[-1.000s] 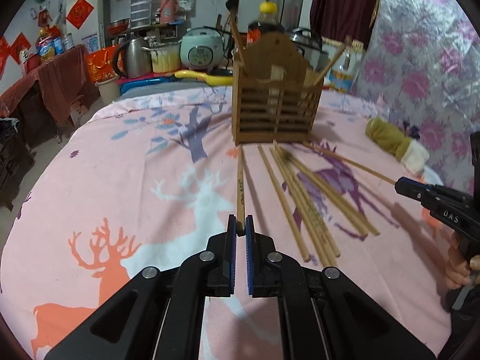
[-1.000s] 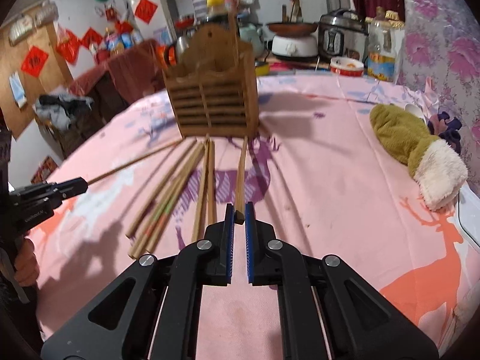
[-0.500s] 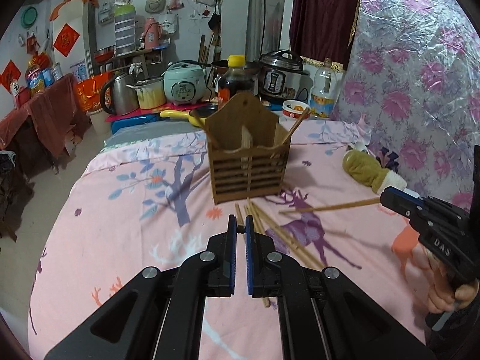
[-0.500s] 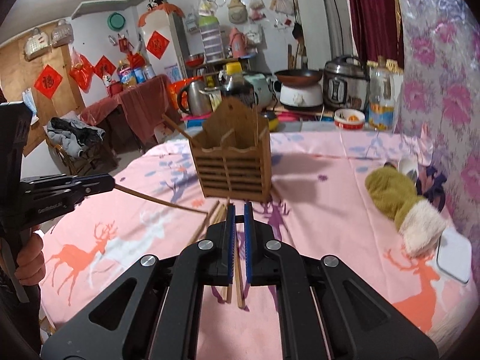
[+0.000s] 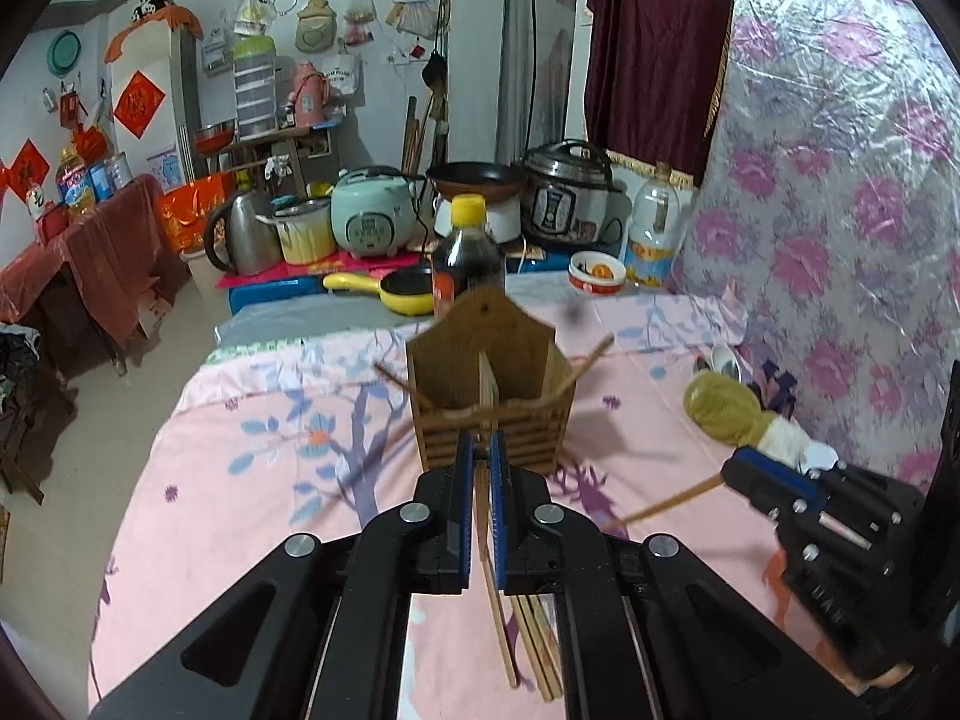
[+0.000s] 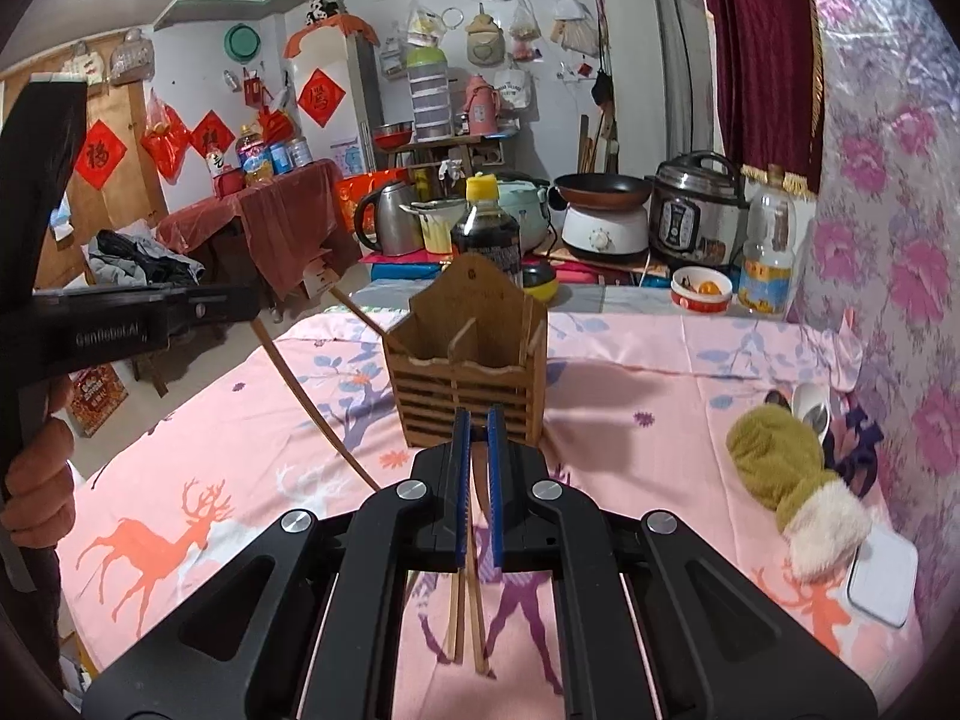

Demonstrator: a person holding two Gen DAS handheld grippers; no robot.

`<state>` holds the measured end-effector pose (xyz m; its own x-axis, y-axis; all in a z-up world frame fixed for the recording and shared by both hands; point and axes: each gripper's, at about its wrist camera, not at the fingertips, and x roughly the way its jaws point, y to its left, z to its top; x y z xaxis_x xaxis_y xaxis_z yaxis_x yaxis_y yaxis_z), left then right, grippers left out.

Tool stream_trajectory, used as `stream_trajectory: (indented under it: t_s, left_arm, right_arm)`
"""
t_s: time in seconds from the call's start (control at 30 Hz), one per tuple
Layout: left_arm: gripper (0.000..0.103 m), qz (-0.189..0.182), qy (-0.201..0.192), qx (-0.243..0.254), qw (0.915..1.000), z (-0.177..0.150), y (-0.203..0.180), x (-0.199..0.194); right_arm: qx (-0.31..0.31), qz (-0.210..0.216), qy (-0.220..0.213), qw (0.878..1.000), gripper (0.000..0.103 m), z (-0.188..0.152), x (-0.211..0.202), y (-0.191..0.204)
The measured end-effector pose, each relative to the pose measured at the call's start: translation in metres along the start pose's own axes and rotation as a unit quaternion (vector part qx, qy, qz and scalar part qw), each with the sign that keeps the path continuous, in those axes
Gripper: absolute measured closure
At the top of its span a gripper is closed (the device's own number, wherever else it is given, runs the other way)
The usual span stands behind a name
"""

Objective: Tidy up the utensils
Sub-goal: 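Lift both chopsticks and lower them into the wooden holder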

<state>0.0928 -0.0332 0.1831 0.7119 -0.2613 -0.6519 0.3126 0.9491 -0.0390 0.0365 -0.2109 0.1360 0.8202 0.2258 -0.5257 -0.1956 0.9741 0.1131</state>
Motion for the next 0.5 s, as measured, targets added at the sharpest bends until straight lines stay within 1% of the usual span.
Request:
stream_trajectory:
  t_s: [0.1, 0.17, 0.3, 0.33, 0.43, 0.5]
  left_arm:
    - [0.097, 0.005, -0.015, 0.001, 0.9999, 0.023, -0.003, -0.004]
    - [0.097, 0.009, -0.033, -0.002, 0.9994, 0.04, -0.004, -0.01]
    - [0.097, 0.013, -0.073, -0.018, 0.9971, 0.071, 0.001, -0.021]
    - [0.097, 0.015, -0.082, -0.023, 0.9963, 0.077, 0.003, -0.022]
    - [0.097, 0.024, -0.094, -0.032, 0.9948, 0.088, 0.007, -0.015]
    - [0.097, 0.03, -0.093, -0.036, 0.9945, 0.089, 0.01, 0.001]
  right_arm:
    - [0.0, 0.001, -0.009, 1.0, 0.097, 0.017, 0.003, 0.001]
    - [0.006, 0.004, -0.023, 1.0, 0.097, 0.032, 0.001, 0.001]
    - [0.028, 0.018, -0.067, 0.997, 0.097, 0.066, -0.008, -0.003]
    - [0.033, 0.02, -0.083, 0.996, 0.097, 0.076, -0.01, -0.003]
    - [0.041, 0.013, -0.117, 0.992, 0.097, 0.095, -0.008, -0.002]
    - [0.05, 0.003, -0.142, 0.989, 0.097, 0.108, 0.001, -0.002]
